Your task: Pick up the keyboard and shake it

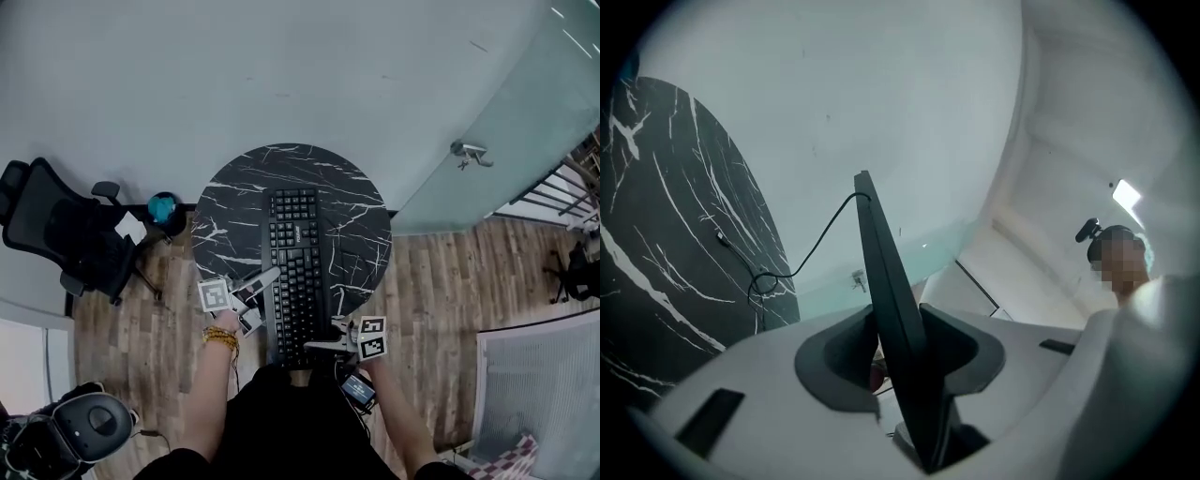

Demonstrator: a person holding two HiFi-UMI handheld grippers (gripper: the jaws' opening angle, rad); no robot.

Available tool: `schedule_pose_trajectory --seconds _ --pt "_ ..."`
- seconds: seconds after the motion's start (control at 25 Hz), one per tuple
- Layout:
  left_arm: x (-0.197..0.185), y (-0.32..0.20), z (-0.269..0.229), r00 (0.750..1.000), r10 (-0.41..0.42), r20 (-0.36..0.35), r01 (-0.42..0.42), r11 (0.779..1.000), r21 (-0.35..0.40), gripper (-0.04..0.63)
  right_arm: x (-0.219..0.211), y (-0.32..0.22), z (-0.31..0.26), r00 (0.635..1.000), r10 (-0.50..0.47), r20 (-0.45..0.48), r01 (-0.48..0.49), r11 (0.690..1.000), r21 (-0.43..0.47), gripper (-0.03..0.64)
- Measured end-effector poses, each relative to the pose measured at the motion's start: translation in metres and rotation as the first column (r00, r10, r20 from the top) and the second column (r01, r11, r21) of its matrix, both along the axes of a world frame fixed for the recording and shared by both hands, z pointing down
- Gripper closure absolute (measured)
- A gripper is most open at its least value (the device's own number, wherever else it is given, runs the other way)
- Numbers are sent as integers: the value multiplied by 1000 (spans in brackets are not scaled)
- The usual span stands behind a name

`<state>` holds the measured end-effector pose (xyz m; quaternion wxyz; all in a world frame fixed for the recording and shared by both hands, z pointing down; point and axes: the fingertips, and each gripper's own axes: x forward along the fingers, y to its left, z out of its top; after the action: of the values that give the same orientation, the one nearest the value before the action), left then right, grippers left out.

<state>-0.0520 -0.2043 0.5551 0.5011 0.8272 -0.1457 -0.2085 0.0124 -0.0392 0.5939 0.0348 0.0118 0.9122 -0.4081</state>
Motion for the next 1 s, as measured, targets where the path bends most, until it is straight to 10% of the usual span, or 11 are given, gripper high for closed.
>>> schedule_pose_trajectory --seconds 0.28,0.36,0.44,0.76,1.0 --pt "9 10 -10 997 65 45 -70 992 104 469 -16 -52 -7 993 88 76 -74 982 -172 367" --pt "16 12 -19 997 73 41 -78 988 131 476 -17 -66 -5 986 159 49 -149 975 -163 519" --pt "16 9 -23 998 54 42 -60 988 143 477 -19 -73 -5 980 196 22 -192 974 -123 513" --pt "15 4 -22 925 -73 372 -61 940 336 402 0 -95 -13 932 326 -157 -303 940 158 526" --pt "1 2 -26 836 -216 505 -40 893 448 402 39 -134 -43 771 551 -319 -343 782 521 532"
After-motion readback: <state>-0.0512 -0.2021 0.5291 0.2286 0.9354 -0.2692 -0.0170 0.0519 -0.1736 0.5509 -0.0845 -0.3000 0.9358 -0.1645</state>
